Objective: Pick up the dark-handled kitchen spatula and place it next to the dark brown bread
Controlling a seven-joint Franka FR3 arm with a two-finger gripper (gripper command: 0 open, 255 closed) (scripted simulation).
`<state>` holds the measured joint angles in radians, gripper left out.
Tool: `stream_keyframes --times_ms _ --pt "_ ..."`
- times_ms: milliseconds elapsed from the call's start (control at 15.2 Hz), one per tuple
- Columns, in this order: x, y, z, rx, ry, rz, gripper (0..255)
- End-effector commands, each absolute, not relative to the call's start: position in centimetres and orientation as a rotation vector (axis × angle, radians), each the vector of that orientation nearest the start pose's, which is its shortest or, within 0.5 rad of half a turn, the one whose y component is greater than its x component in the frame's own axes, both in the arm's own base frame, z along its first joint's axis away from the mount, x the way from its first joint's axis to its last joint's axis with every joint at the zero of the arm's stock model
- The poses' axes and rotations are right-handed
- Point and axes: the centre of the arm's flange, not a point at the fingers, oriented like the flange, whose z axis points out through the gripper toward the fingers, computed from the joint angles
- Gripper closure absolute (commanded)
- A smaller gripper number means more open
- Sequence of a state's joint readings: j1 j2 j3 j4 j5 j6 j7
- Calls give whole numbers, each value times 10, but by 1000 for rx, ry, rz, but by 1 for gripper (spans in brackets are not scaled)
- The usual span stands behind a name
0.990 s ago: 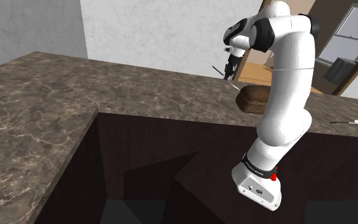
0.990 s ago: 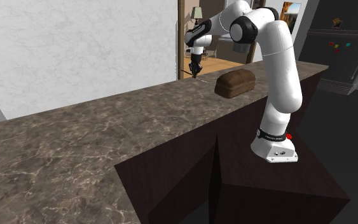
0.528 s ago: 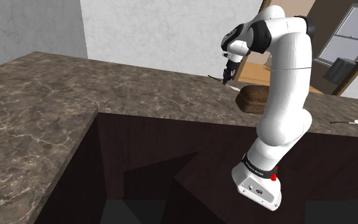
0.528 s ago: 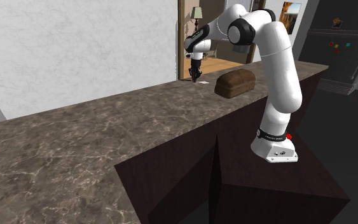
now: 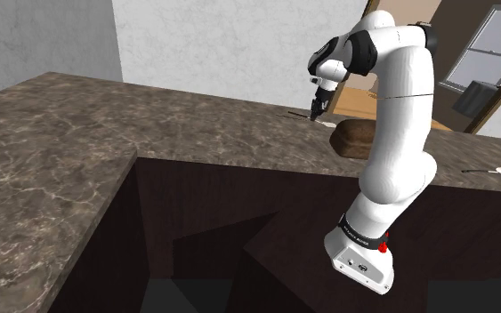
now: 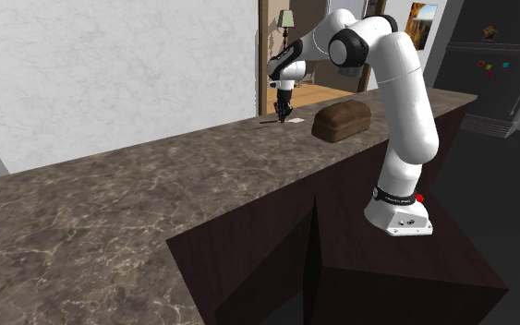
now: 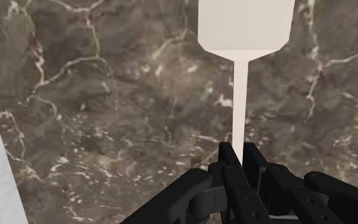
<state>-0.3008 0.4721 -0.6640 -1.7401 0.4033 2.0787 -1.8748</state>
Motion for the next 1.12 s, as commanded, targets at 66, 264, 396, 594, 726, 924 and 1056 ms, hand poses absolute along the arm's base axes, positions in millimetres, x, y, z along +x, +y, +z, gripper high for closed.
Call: stream_keyframes --times_ms 66,264,396,594,726,924,1056 --pt "420 -497 351 -2894 -1153 -96 255" --pt "420 -497 351 -2894 -1153 -96 0" --pt "420 -497 351 -2894 -1153 -96 0" --pt "418 -498 377 -2894 -1153 -96 0" --pt "417 -499 400 -2894 -1153 -96 0" --pt "417 -499 400 -2894 -1153 -96 0" --pt "417 -499 400 -2894 -1153 -96 0"
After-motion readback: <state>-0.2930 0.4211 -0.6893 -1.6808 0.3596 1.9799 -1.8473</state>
